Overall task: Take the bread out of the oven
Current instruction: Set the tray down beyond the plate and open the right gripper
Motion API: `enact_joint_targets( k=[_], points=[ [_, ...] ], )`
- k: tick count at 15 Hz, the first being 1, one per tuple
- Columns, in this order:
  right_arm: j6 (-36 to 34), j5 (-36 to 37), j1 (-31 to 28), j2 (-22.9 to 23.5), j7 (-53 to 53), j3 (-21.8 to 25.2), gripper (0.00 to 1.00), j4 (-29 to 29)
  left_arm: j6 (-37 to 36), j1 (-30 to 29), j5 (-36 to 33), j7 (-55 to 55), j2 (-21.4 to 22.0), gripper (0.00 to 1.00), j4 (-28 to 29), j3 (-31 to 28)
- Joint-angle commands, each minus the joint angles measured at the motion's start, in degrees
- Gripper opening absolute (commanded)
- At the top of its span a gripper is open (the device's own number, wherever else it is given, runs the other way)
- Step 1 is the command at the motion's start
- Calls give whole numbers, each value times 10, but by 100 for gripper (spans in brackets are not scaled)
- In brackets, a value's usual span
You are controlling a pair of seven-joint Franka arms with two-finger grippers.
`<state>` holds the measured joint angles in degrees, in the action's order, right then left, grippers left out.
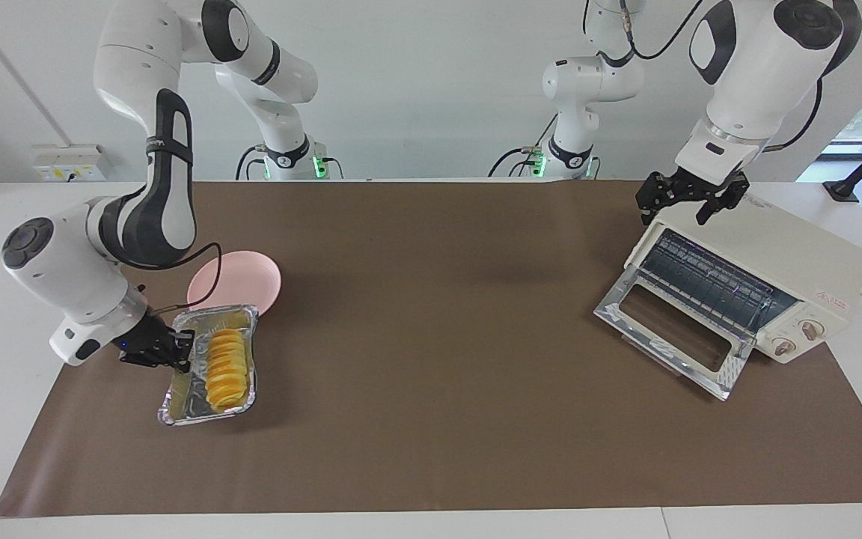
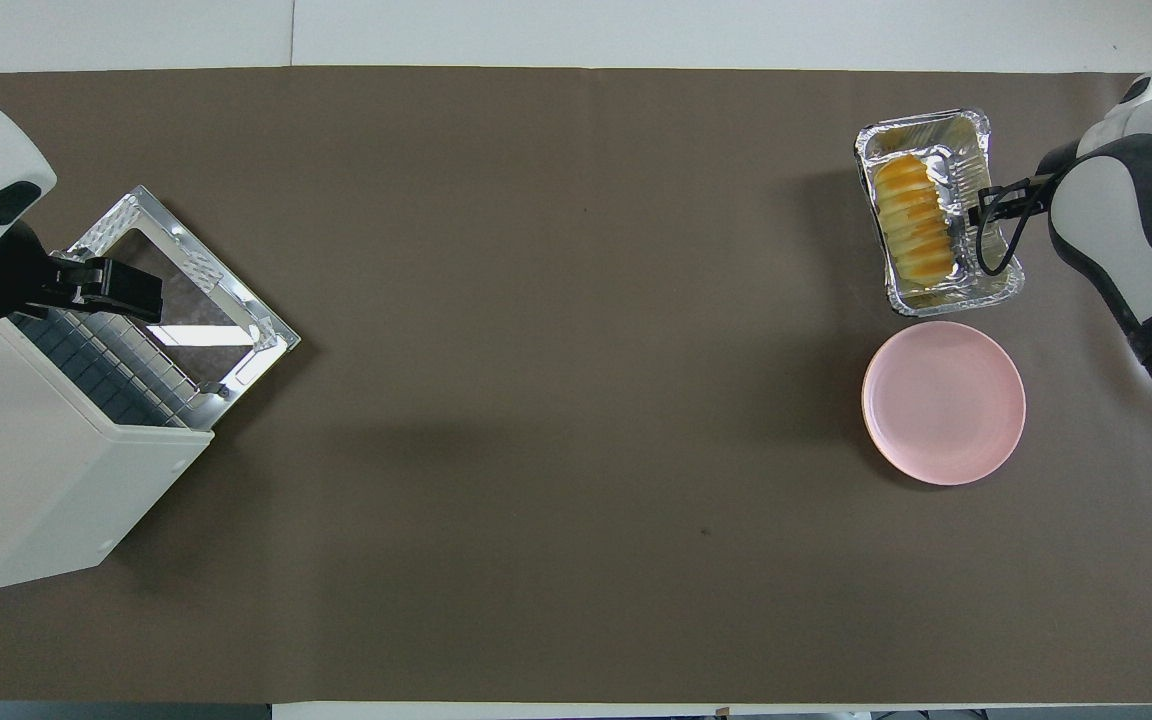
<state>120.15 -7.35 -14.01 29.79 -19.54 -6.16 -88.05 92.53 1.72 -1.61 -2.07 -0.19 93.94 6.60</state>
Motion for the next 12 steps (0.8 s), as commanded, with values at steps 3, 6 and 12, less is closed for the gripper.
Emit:
enact_joint_targets(
  k=[3, 6, 12],
  points=[
    [53, 6, -8, 9, -19, -3, 0, -30, 6, -5, 8, 0, 11, 100, 12, 0],
    [79, 6, -8, 0, -25, -2, 0, -64, 6, -5, 8, 0, 11, 100, 12, 1],
    [55, 2, -16, -10, -21, -3, 0, -80, 6, -5, 8, 0, 11, 100, 12, 0]
  ],
)
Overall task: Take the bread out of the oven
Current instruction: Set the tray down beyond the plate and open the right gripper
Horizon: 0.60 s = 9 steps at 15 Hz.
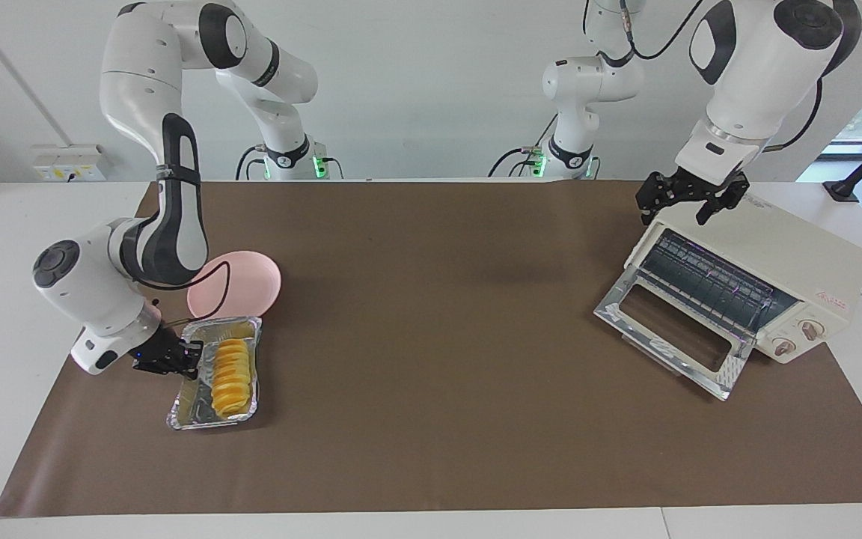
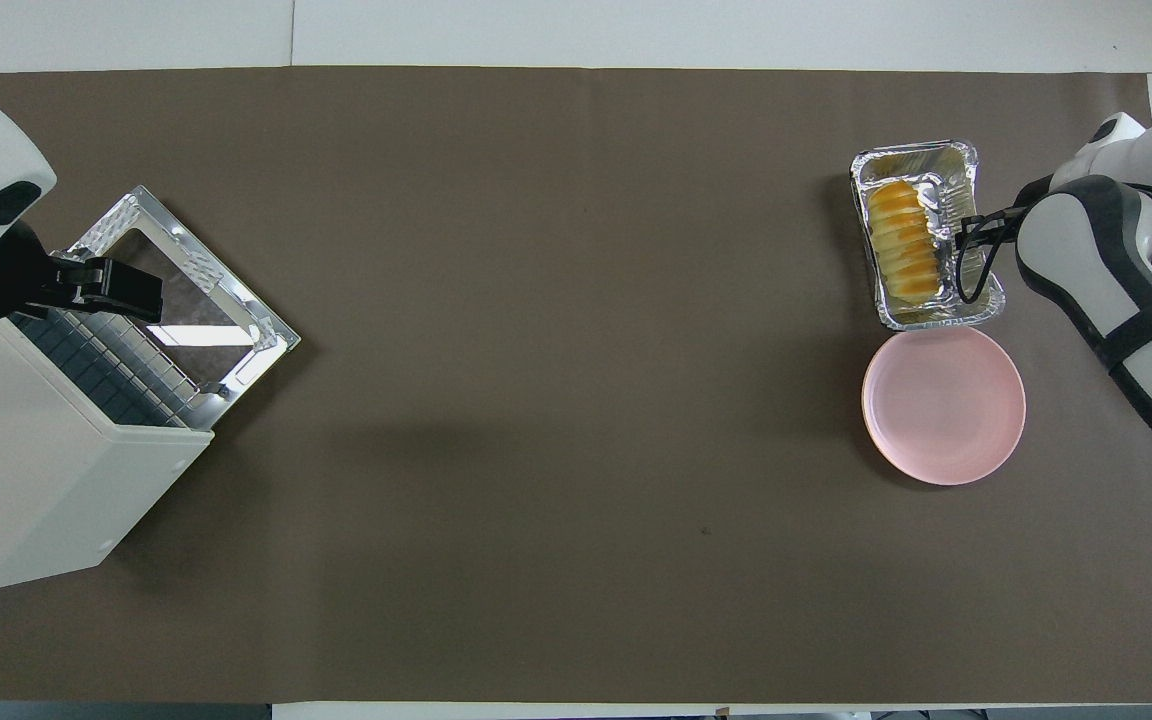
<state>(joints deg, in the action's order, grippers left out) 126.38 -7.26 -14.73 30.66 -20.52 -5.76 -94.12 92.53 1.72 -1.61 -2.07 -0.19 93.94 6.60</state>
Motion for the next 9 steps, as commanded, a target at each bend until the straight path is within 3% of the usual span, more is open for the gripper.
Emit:
enact_joint_targets(
  k=[1, 4, 5, 7, 9],
  points=[
    [-14, 1, -9, -22, -10, -7, 0, -20, 7, -5, 8, 0, 11, 100, 12, 0],
    [-30, 1, -4, -28, 1, -6, 0, -19, 6, -5, 8, 0, 11, 100, 12, 1],
    [-31, 1, -1, -30, 5, -6, 22, -19, 6, -5, 7, 0, 11, 100, 12, 0],
    [-32, 1, -1, -30, 5, -6, 41, -18, 6, -5, 8, 0, 11, 100, 12, 1],
    [-30, 1, -1, -30, 5, -7, 92, -14, 6, -5, 7, 0, 11, 100, 12, 1]
  ],
)
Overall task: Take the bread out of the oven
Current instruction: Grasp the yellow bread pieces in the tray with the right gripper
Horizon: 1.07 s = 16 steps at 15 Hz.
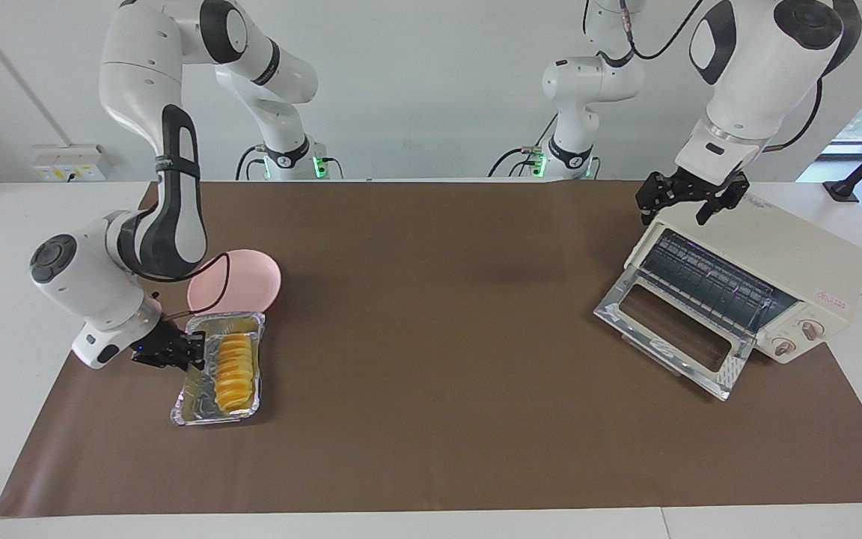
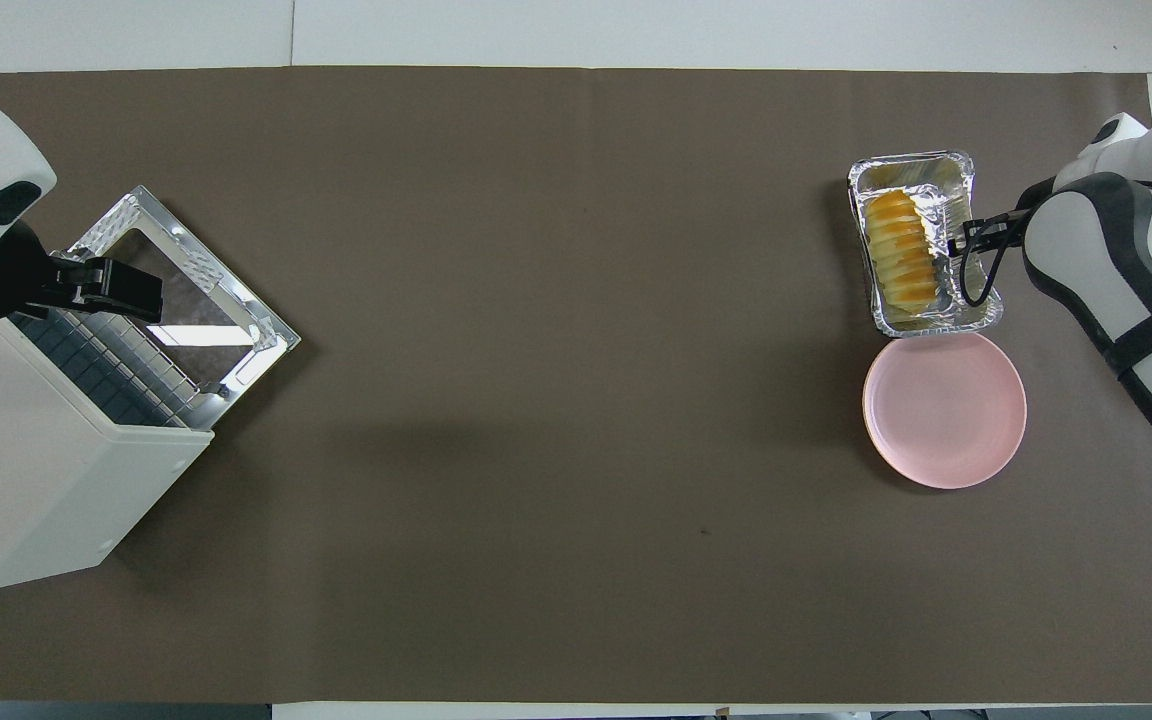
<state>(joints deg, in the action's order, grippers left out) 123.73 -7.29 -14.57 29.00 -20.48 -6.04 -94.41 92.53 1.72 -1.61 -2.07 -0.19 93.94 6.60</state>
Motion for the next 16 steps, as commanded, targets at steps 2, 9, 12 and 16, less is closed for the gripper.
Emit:
enact_joint_targets(
  k=[2, 9, 12, 16],
  points=[
    [-5, 3, -2, -14, 5, -4, 100, 1, 6, -5, 8, 0, 11, 100, 12, 1],
    [1, 6, 50, -18, 79, -4, 100, 8, 6, -5, 8, 0, 11, 100, 12, 0],
    [43, 14, 51, -19, 84, -4, 100, -18, 6, -5, 8, 0, 11, 100, 12, 0],
    [72, 14, 57, -18, 84, -5, 99, -41, 6, -5, 7, 0, 11, 100, 12, 0]
  ],
)
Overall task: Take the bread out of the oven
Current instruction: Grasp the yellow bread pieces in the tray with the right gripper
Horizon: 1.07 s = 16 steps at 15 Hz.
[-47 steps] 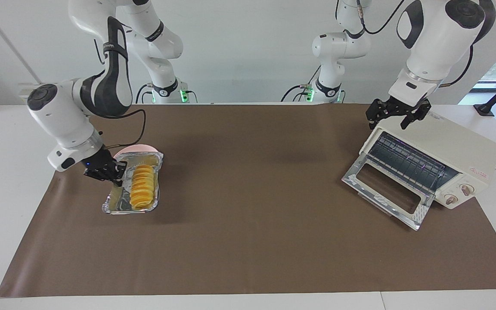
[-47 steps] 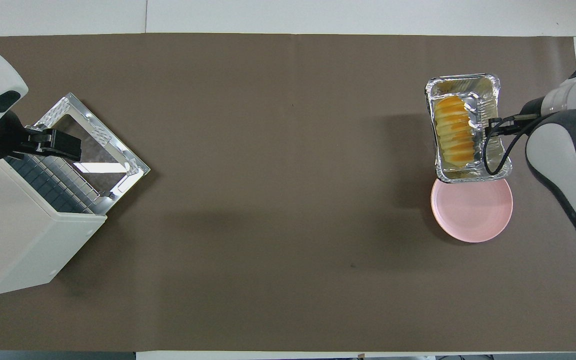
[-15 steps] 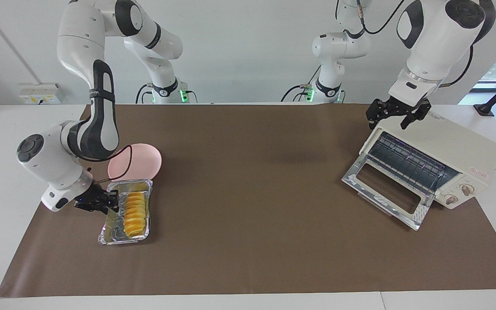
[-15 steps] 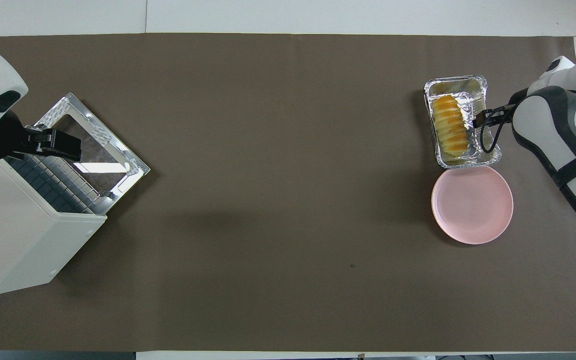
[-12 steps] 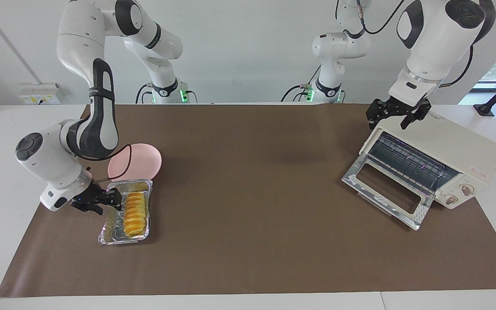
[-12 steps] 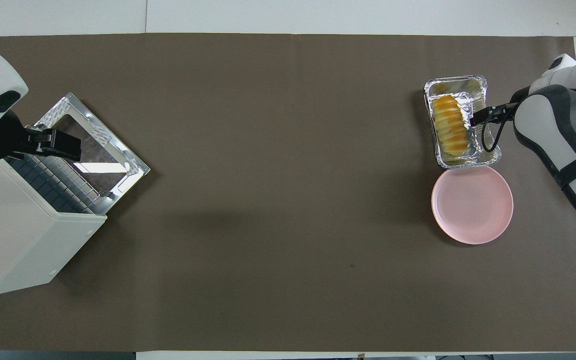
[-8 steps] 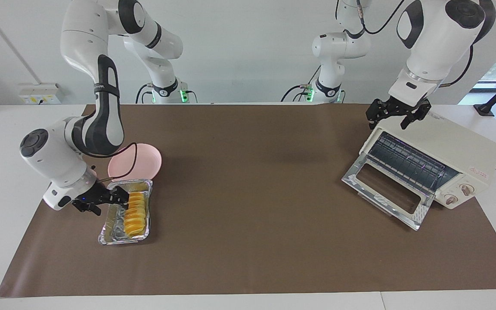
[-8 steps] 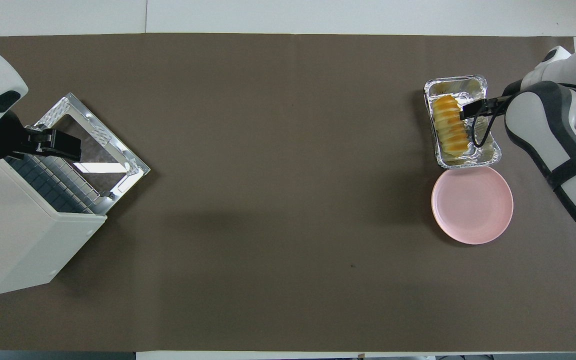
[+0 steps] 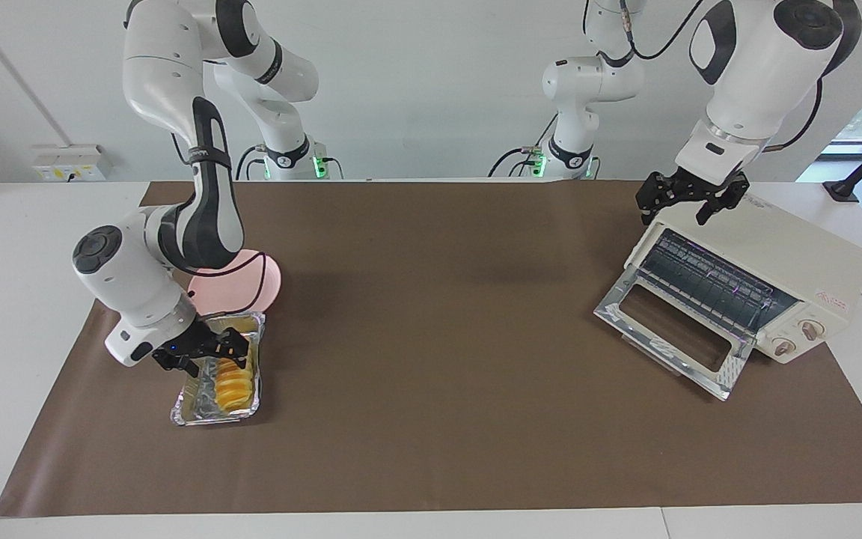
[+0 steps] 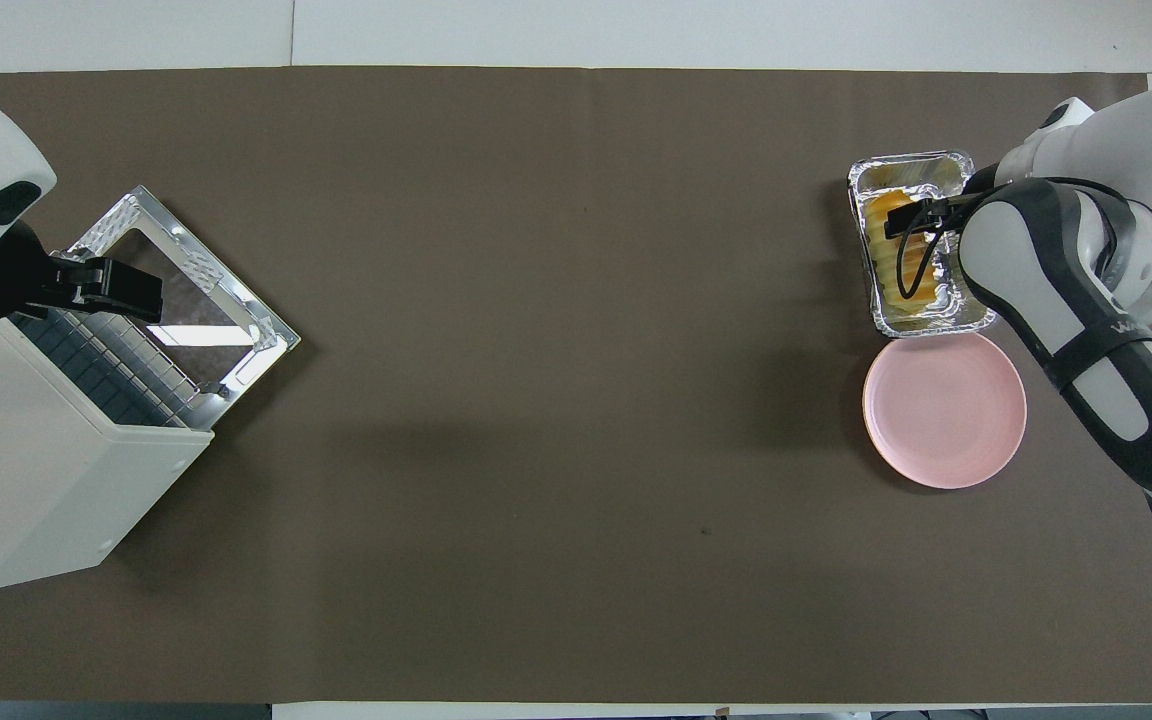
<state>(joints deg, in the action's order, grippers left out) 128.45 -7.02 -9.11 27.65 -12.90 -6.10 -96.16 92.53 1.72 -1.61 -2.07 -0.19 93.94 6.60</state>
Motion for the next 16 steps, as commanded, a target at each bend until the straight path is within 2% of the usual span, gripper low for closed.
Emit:
enact_joint_targets(
  k=[1, 4, 5, 6, 8, 9, 13, 16],
  points=[
    [29, 11, 12, -6, 9, -3, 98, -32, 6, -5, 8, 0, 11, 100, 12, 1],
    [29, 11, 13, -8, 9, -3, 93, -37, 6, -5, 7, 0, 11, 100, 12, 1],
    [32, 11, 13, -11, 9, -3, 85, -48, 7, -5, 8, 0, 11, 100, 12, 0],
    [43, 11, 13, -15, 9, -3, 70, -58, 6, -5, 8, 0, 11, 100, 12, 0],
    [45, 11, 13, -15, 8, -3, 20, -59, 6, -5, 8, 0, 11, 100, 12, 0],
    [42, 11, 13, -15, 7, -3, 0, -56, 6, -5, 8, 0, 11, 100, 12, 0],
    [-3, 24, 11, -26, 4, -3, 0, -32, 6, -5, 8, 0, 11, 100, 12, 1],
    [-87, 25, 13, -49, 5, -3, 0, 17, 6, -5, 8, 0, 11, 100, 12, 0]
  ],
)
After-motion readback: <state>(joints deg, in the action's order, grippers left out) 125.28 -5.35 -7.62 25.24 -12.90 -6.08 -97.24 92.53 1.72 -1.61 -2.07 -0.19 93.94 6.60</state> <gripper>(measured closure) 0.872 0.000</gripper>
